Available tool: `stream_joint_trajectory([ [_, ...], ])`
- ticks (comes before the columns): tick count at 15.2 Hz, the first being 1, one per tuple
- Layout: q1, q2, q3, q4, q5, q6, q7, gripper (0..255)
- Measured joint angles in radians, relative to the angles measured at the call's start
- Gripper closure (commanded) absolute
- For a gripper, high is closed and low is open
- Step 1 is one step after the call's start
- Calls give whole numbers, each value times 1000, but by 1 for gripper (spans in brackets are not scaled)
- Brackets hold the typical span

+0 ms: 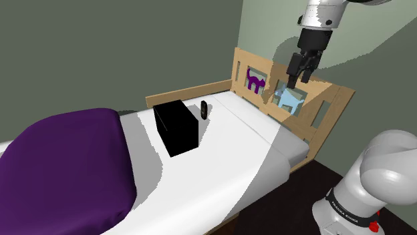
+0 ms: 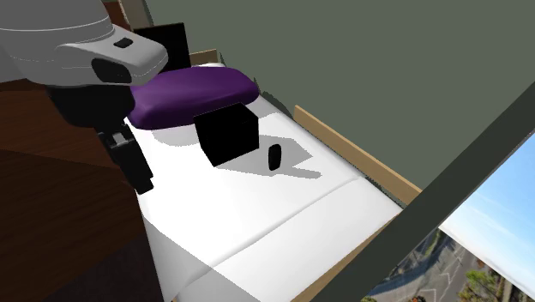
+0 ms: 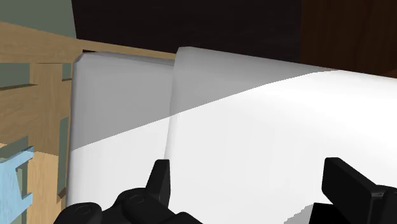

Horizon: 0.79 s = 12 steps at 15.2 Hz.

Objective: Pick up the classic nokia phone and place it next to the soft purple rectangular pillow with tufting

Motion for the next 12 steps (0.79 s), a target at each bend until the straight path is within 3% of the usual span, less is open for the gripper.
stream_joint_trajectory([
  [5, 2, 78, 20, -6, 7, 88, 24, 0],
  [12, 3, 308, 62, 43, 13, 281, 81, 0],
])
